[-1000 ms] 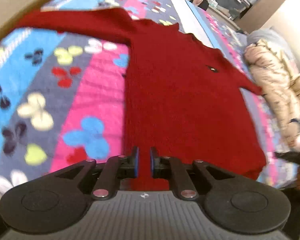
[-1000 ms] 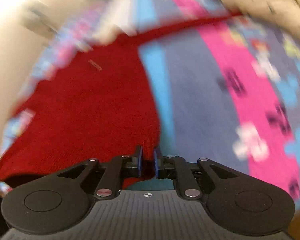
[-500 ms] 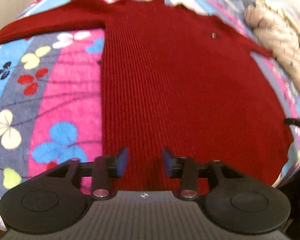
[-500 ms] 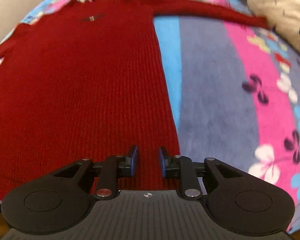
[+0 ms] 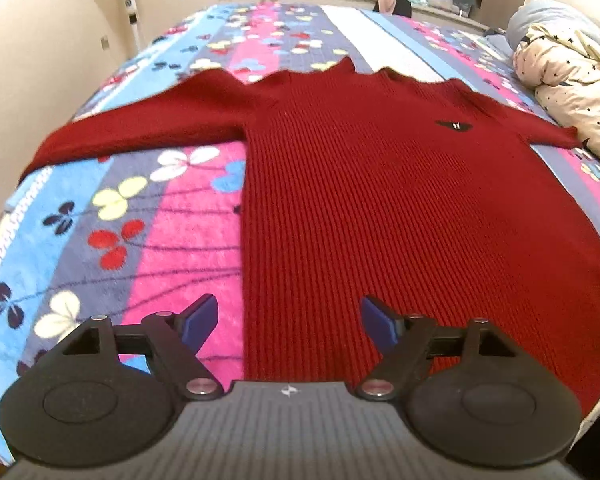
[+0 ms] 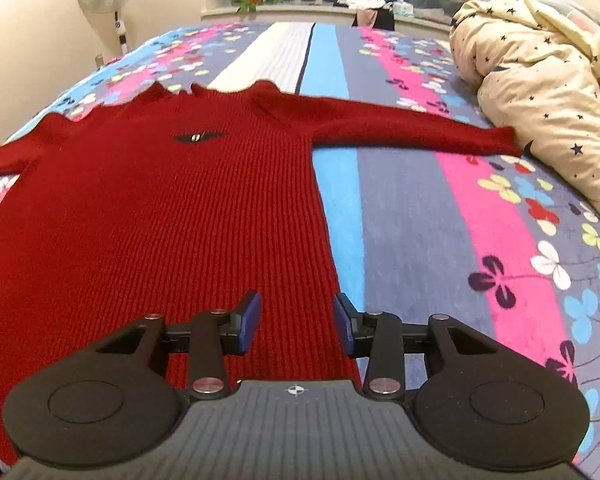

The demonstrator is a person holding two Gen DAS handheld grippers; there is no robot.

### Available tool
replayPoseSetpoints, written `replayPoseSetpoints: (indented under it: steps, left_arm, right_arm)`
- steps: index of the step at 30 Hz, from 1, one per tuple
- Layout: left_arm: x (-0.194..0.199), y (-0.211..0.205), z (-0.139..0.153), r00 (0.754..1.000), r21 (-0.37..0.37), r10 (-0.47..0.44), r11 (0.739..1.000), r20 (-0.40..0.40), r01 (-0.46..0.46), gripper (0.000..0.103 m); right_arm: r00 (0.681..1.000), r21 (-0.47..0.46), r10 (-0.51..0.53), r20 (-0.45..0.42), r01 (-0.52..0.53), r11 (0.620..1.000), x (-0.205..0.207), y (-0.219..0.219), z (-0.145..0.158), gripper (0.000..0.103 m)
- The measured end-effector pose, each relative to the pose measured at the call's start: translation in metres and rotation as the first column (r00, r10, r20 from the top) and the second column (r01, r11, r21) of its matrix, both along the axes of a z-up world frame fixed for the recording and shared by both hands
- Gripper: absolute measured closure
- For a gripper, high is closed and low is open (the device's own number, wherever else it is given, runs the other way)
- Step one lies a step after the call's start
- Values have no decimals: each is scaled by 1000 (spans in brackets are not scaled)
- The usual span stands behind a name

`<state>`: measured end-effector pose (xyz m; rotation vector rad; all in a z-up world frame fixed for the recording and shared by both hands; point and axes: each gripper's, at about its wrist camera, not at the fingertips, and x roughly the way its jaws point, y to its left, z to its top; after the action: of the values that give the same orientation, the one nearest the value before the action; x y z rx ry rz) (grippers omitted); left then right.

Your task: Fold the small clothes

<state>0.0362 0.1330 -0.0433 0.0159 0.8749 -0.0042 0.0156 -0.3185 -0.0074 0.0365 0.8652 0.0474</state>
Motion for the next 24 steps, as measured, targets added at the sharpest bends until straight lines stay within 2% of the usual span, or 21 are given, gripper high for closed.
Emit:
replayPoseSetpoints:
  steps: [5, 8, 15, 19, 24]
  left_arm:
    - [-6, -1, 14, 992, -20, 24, 1000, 127, -22, 20]
    - [-7, -5, 21, 983, 4, 32, 999, 182, -33, 20]
    - [-5, -18, 33, 962, 67, -24, 998, 273, 6, 20]
    - [10, -11, 45, 955, 35, -10, 999, 295, 0, 20]
    - [58, 5, 53, 971, 25, 19, 999, 238, -25, 20]
  right_arm:
    - [996, 63, -36, 83, 31, 998, 2, 3, 15, 61]
    - [992, 112, -42, 122, 29, 993, 3, 7, 21, 61]
    - [988, 124, -35, 152, 16, 992, 11, 23, 27, 61]
    - [991, 120, -48, 127, 33, 992, 17, 29, 24, 61]
    - [991, 82, -36, 127, 26, 996, 21, 36, 22, 61]
